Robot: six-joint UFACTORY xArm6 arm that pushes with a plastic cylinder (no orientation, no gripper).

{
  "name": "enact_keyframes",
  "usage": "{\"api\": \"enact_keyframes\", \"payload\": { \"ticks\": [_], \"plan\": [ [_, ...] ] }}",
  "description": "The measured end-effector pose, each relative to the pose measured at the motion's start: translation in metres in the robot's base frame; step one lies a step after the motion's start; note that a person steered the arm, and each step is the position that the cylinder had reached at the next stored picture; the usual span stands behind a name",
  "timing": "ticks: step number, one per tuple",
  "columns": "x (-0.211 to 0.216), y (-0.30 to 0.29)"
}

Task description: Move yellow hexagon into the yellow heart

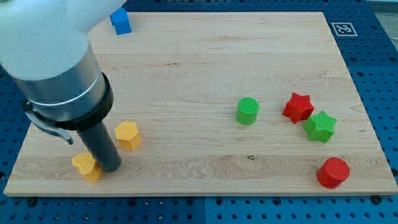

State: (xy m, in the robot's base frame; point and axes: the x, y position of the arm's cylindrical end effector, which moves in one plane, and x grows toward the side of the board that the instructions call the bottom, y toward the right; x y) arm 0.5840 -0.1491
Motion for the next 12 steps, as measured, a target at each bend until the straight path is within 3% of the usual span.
{"api": "enact_keyframes", "payload": {
  "ticks": [4, 7, 12],
  "plan": [
    [0.000, -0.028],
    [-0.003, 0.054],
    [-0.087, 0.043]
  ]
}}
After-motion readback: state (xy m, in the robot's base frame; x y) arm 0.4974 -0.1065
